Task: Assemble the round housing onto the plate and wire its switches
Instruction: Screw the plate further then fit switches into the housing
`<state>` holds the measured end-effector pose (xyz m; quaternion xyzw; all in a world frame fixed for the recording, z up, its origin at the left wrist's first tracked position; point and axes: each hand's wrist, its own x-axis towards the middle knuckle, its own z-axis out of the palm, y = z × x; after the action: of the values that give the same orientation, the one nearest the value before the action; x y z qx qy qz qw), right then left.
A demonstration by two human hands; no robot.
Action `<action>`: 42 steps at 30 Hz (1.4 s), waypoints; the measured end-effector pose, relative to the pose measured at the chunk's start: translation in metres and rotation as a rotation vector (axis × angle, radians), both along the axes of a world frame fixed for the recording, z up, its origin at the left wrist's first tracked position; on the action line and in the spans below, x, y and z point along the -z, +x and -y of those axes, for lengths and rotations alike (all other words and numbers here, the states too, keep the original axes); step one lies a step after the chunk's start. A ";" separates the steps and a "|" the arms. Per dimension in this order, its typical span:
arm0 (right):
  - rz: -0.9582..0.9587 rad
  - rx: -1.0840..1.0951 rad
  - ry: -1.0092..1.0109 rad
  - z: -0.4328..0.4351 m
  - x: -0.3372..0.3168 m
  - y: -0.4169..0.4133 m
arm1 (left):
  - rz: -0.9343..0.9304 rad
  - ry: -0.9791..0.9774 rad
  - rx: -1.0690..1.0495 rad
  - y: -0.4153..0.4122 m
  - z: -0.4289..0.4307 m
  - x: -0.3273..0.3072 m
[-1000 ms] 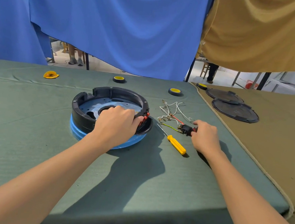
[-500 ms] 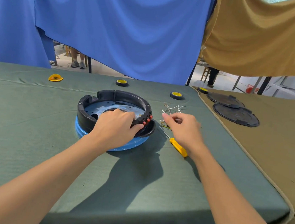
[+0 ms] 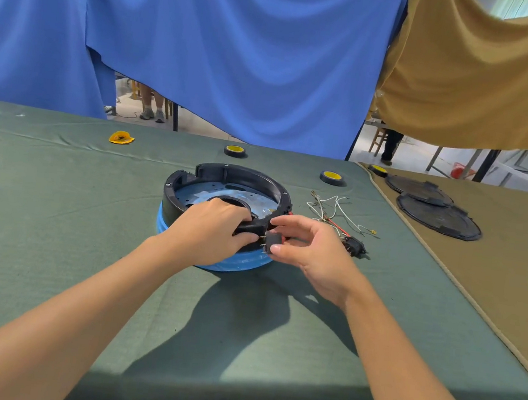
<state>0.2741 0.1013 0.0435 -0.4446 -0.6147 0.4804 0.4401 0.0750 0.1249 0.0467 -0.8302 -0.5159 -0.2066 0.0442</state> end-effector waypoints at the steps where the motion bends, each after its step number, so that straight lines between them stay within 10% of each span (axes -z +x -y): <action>1: 0.102 0.033 0.049 0.001 0.000 0.000 | -0.001 -0.004 -0.001 0.000 0.000 0.000; 13: 0.416 0.400 0.423 -0.007 0.009 -0.007 | 0.057 -0.044 0.002 0.006 -0.002 -0.003; 42: 0.437 0.285 0.633 -0.022 0.018 -0.007 | 0.161 -0.151 0.075 0.001 -0.002 -0.011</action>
<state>0.2670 0.1233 0.0259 -0.4593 -0.7435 0.0961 0.4765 0.0763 0.1272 0.0581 -0.8305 -0.5005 -0.2348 -0.0678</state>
